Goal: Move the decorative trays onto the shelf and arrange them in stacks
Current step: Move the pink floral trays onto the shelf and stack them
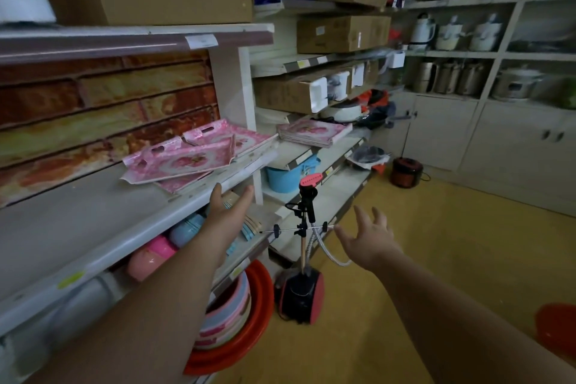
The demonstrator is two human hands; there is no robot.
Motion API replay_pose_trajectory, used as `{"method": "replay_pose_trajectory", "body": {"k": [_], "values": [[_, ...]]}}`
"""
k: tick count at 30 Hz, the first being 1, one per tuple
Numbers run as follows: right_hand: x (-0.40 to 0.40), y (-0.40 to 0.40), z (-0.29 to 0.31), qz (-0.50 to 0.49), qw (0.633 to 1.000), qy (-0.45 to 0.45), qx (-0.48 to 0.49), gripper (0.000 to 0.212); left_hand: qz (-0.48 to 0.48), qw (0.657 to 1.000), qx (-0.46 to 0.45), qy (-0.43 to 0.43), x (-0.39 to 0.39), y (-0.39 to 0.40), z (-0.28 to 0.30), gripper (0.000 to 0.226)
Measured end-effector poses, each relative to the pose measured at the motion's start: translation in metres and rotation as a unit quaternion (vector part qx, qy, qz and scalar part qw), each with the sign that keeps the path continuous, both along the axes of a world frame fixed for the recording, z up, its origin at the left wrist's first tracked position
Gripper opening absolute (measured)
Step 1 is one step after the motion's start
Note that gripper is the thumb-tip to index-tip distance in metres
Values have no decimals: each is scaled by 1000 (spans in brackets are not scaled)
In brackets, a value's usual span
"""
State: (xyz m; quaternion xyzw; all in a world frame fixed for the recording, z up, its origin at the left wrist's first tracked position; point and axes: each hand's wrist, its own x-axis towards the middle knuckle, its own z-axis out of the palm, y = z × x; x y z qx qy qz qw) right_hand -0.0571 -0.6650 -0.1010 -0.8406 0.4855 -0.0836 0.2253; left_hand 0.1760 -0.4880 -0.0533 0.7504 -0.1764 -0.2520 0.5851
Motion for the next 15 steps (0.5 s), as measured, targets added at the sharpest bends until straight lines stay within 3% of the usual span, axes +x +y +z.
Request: {"method": "replay_pose_trajectory", "body": {"k": [15], "values": [[82, -103, 43, 8, 997, 31, -76, 86, 64, 987, -69, 128, 88, -105, -6, 105]]}}
